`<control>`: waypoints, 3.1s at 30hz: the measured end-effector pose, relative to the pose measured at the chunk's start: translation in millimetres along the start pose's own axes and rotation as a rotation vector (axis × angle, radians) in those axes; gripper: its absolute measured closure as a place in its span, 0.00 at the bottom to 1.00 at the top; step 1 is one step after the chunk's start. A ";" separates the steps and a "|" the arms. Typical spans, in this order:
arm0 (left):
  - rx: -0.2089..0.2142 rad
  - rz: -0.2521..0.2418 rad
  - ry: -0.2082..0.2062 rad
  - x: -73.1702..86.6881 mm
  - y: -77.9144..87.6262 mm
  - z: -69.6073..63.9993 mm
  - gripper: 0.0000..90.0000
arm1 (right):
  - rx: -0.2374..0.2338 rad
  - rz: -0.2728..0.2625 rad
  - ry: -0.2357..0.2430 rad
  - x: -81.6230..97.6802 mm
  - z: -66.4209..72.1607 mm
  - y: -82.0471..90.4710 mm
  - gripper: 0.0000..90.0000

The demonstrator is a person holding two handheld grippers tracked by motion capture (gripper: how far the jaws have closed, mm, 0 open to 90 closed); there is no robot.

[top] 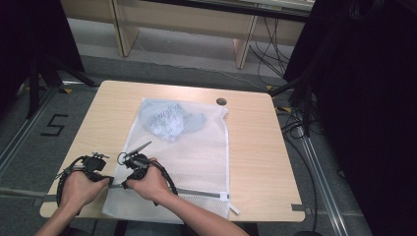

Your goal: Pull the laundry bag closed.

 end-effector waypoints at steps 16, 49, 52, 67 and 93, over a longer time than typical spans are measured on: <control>-0.007 -0.003 -0.001 -0.1 0.0 -0.2 1.00 | 0.010 0.015 0.014 7.2 -1.4 10.2 0.97; -0.013 -0.003 -0.040 -1.3 0.2 2.6 1.00 | 0.062 0.026 0.014 20.6 -11.1 25.3 0.97; -0.011 -0.001 -0.032 -0.8 0.4 2.1 1.00 | 0.058 0.030 -0.011 21.6 -10.1 26.6 0.97; 0.001 -0.002 0.001 -0.3 0.0 -0.1 1.00 | 0.036 0.020 0.026 27.8 -17.2 29.8 0.97; 0.002 -0.003 0.002 -0.3 -0.1 -0.1 1.00 | 0.072 0.031 0.002 33.4 -22.1 38.7 0.97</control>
Point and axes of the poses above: each handheld gripper's, and its own axes: y roughly backward along the jaws, x roughly out of its underside, z roughly to its left, the point moved 8 cm from there along -y, roughly forward along the jaws, and after that the axes turned 5 degrees about z, right-handed, at the moved point
